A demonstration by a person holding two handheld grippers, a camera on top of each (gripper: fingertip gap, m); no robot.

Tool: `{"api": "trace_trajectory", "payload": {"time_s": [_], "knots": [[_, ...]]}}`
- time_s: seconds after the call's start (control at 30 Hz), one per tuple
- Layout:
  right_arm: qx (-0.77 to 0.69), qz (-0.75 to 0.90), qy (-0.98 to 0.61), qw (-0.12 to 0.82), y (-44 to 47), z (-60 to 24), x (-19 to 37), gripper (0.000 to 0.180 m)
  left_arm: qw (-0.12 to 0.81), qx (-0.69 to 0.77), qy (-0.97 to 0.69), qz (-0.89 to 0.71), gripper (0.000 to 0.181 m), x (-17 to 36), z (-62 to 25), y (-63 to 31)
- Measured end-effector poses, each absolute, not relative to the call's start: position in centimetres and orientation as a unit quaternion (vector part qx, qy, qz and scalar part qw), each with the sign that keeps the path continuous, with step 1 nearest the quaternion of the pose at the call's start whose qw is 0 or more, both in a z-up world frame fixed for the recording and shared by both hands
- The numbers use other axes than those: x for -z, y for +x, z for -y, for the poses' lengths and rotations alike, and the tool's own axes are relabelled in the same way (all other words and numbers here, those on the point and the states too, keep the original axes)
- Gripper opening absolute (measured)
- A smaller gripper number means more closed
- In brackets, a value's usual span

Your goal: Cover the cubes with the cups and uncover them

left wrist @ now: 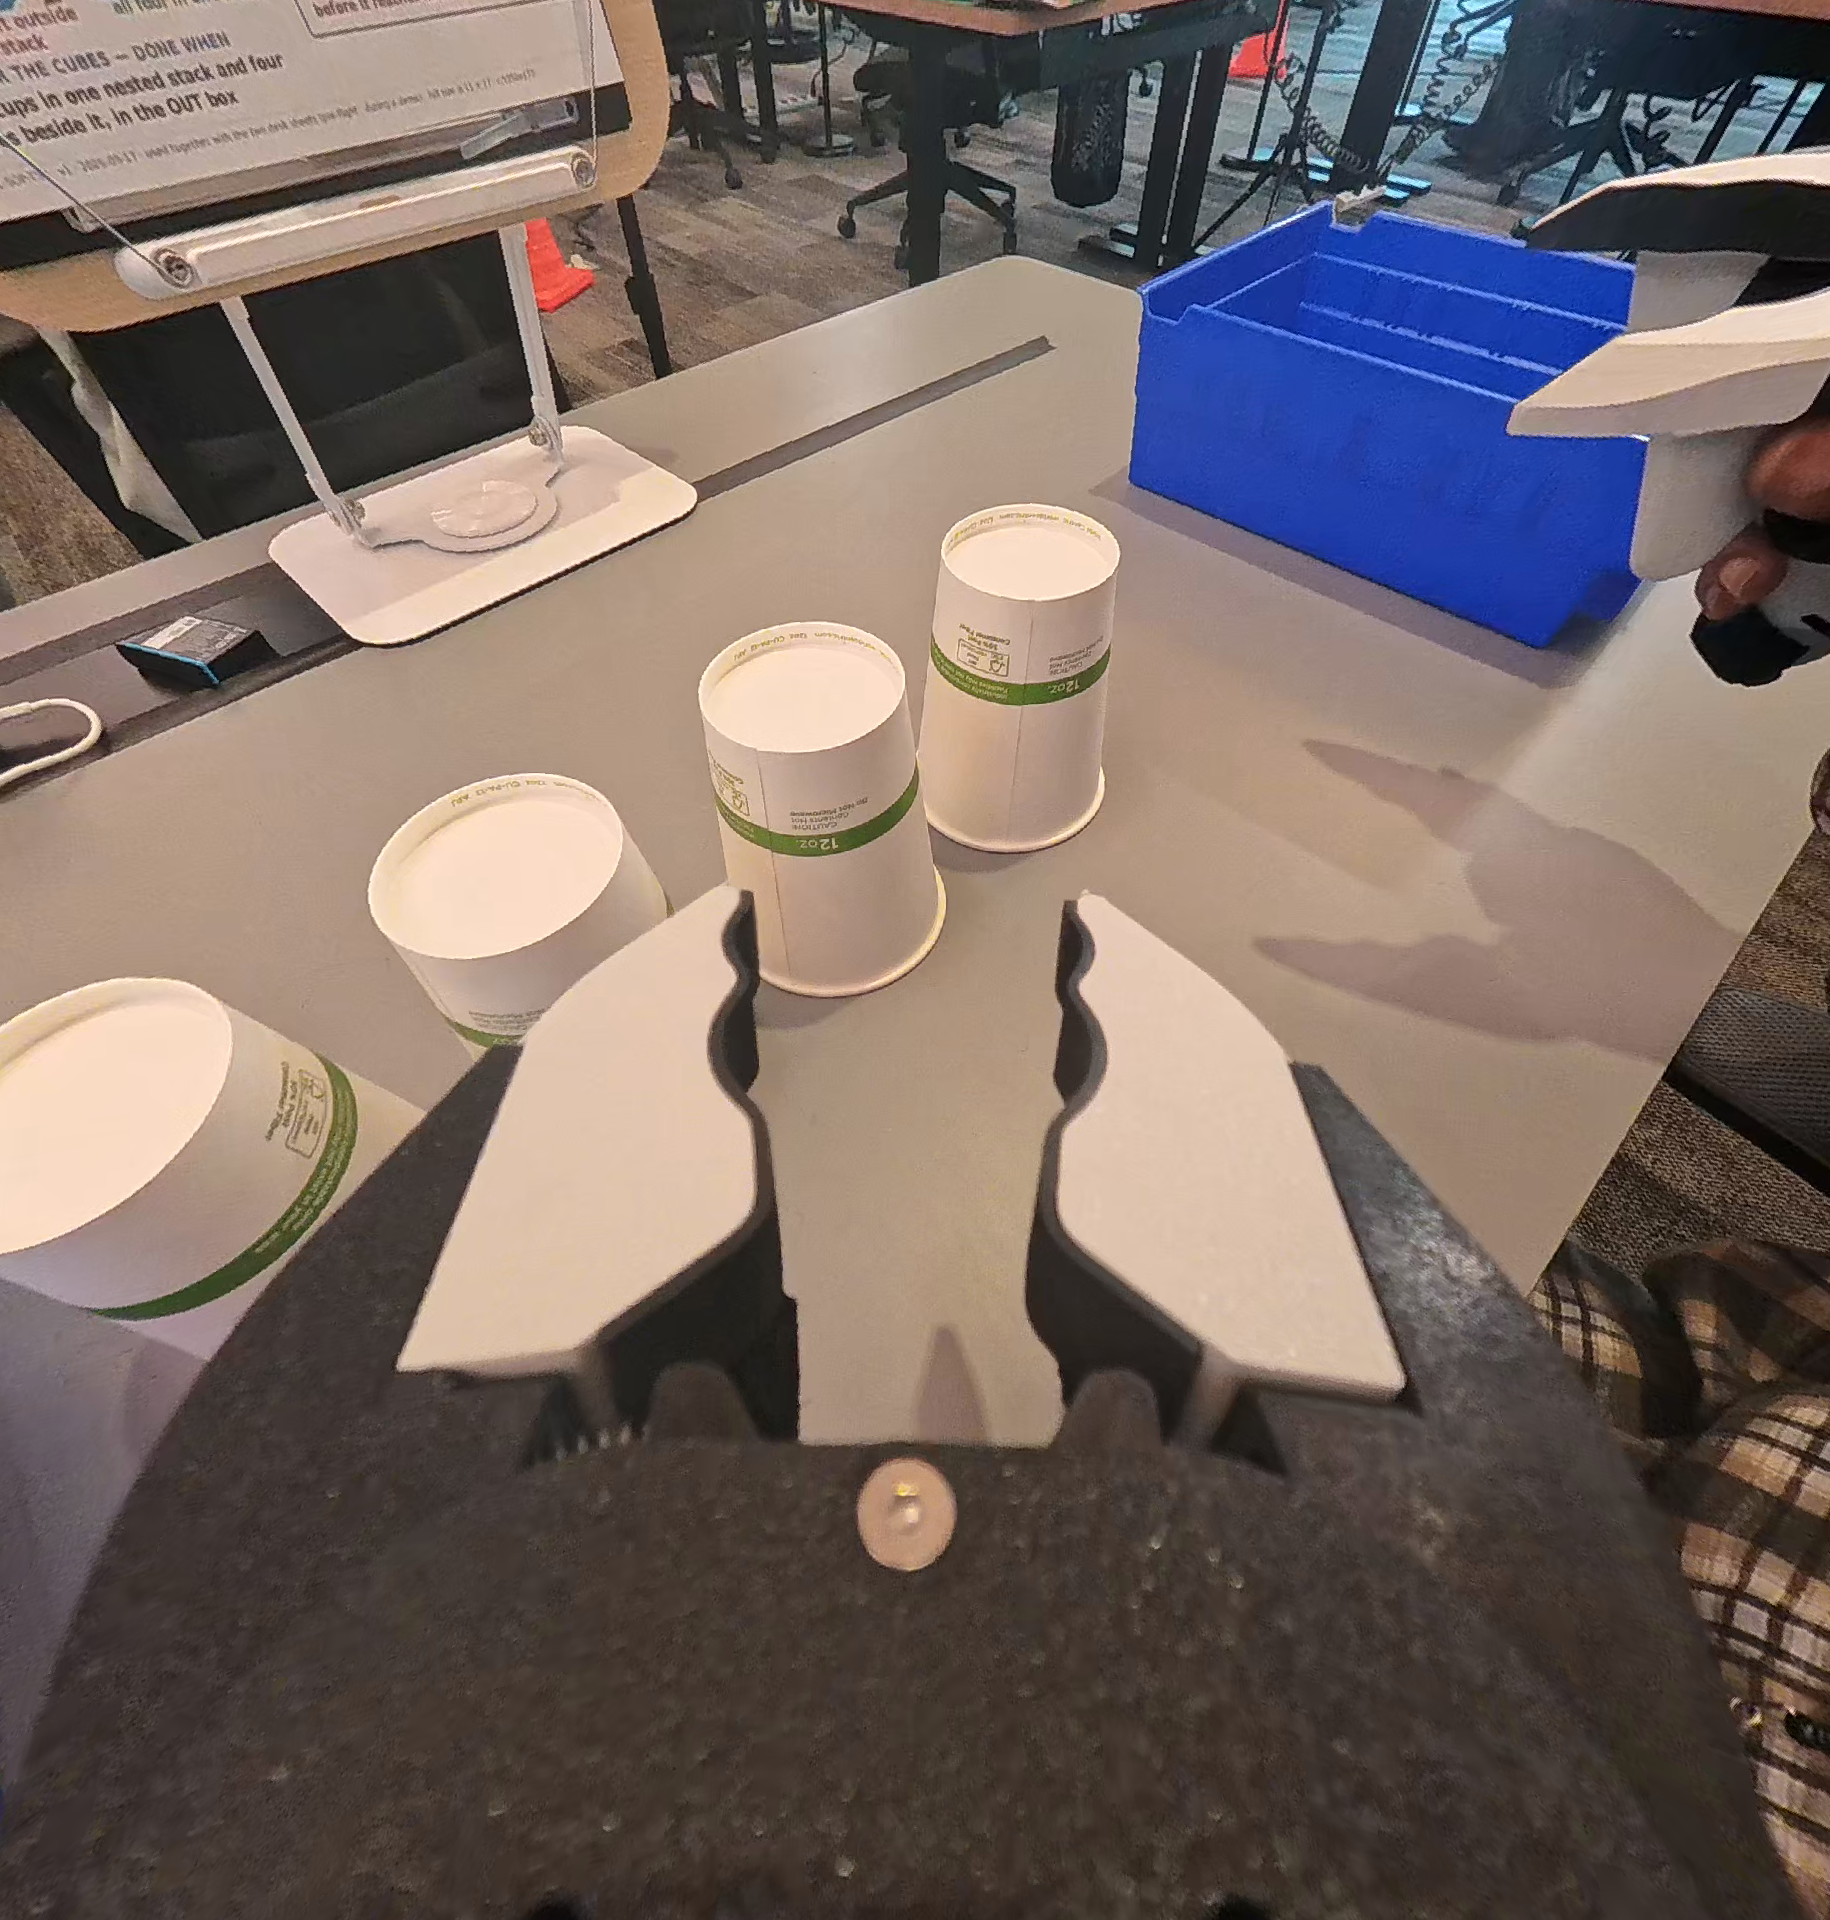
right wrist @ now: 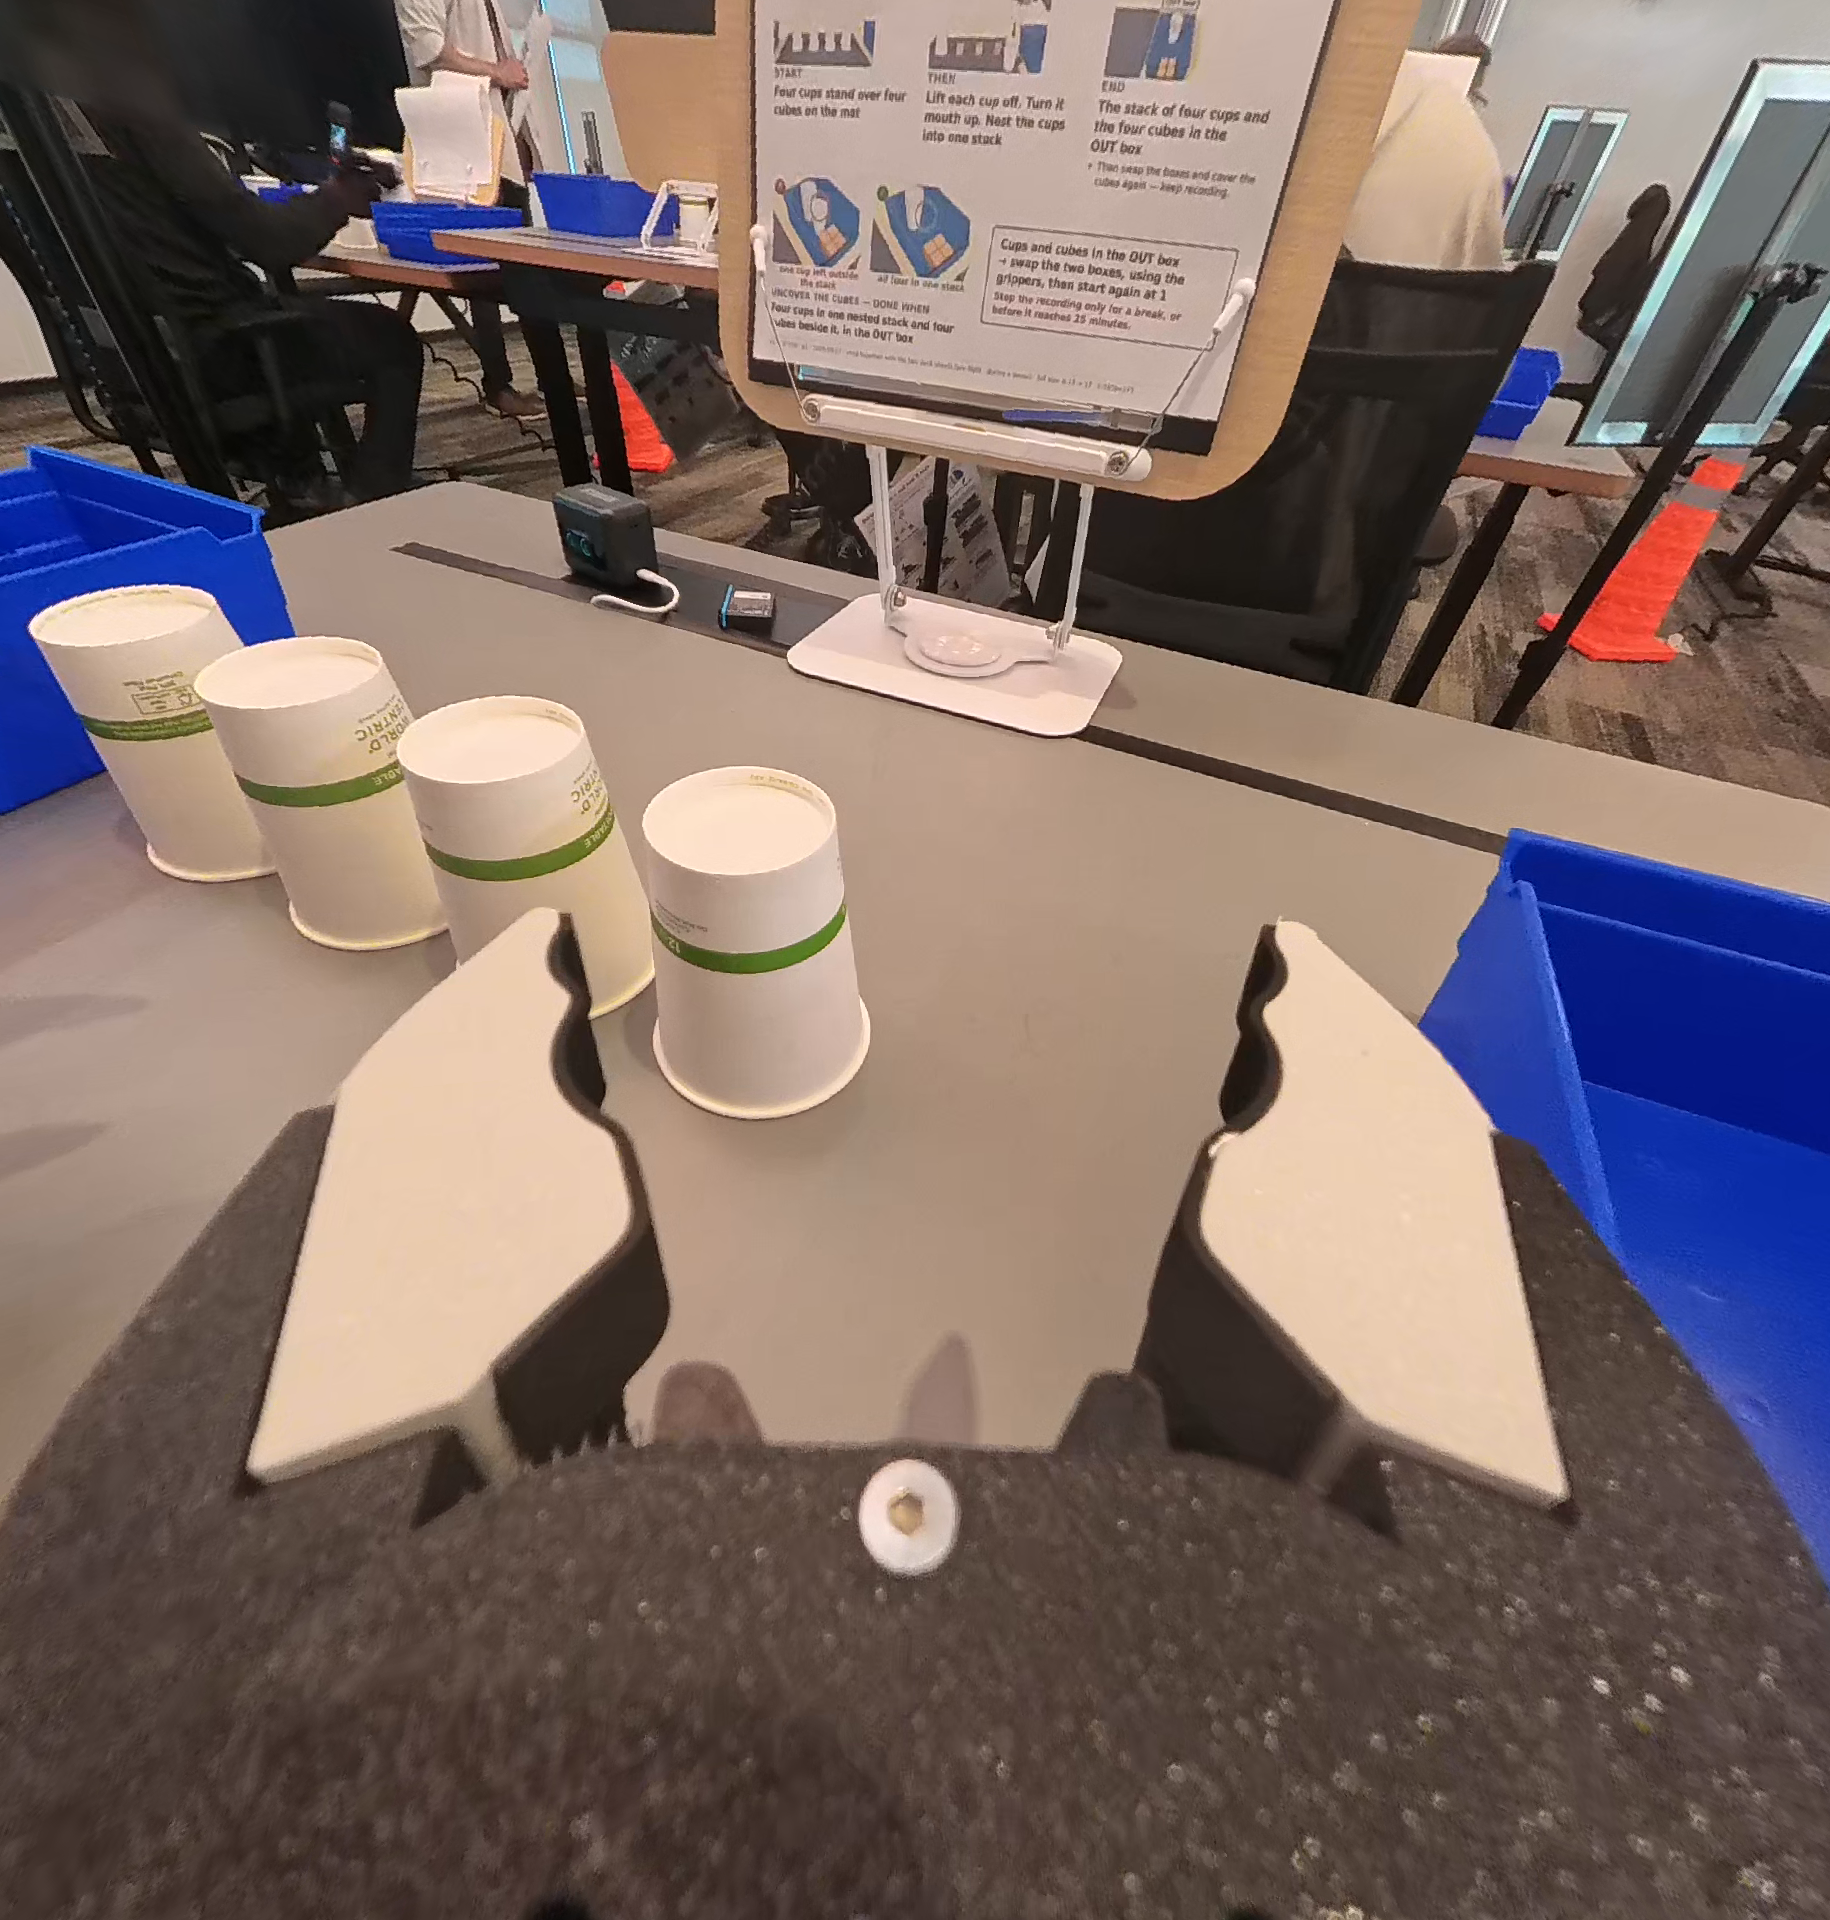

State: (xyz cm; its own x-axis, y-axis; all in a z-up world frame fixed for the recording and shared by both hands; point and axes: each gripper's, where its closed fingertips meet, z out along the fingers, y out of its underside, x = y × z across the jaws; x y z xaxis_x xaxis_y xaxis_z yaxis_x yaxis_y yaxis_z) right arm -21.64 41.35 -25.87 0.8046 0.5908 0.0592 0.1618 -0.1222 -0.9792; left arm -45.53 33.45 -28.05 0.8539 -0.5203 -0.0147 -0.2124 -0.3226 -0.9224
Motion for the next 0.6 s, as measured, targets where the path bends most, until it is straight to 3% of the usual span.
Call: {"api": "trace_trajectory", "payload": {"time_s": [0.6], "knots": [[-0.178, 0.265, -0.732, 0.601, -21.8, -41.5, 26.2, 0.117, 0.523, 0.127, -0.794, -0.283, 0.053, 26.8, -34.2, -43.2]]}}
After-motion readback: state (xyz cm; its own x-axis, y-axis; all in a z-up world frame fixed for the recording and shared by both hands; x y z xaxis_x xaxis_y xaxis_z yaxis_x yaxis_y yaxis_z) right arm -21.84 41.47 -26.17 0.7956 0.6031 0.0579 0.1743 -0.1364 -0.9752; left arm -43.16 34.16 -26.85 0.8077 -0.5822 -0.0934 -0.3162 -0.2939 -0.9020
